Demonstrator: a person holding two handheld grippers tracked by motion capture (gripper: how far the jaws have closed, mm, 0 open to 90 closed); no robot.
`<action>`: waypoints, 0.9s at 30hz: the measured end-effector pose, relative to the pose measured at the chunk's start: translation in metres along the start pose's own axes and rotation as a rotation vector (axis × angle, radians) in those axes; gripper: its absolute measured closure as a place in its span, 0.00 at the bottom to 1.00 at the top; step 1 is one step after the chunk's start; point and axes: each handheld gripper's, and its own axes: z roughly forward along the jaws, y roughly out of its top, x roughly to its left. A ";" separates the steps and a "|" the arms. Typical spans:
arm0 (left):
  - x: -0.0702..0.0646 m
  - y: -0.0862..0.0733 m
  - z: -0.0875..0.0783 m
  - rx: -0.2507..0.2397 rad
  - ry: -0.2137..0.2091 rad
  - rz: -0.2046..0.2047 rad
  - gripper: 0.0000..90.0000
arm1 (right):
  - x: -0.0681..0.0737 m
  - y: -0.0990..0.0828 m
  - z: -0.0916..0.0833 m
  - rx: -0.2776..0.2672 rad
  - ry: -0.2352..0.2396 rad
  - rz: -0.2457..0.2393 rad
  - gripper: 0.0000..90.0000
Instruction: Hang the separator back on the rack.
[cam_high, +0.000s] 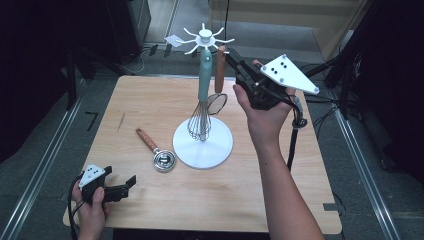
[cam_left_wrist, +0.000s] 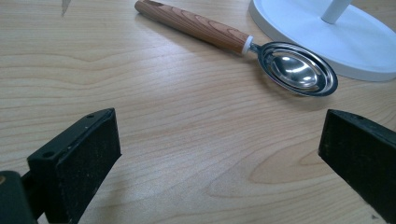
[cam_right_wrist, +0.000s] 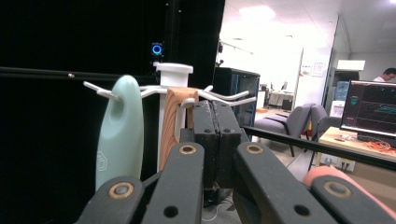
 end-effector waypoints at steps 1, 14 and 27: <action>0.000 0.000 0.000 0.000 0.000 0.000 0.00 | 0.001 0.001 -0.001 -0.004 0.005 0.001 1.00; 0.000 0.000 0.000 0.001 0.004 0.003 0.00 | 0.013 0.004 -0.008 -0.016 0.047 0.007 1.00; 0.000 0.000 0.000 0.004 0.011 -0.004 0.00 | 0.043 0.010 -0.006 0.001 0.106 -0.029 1.00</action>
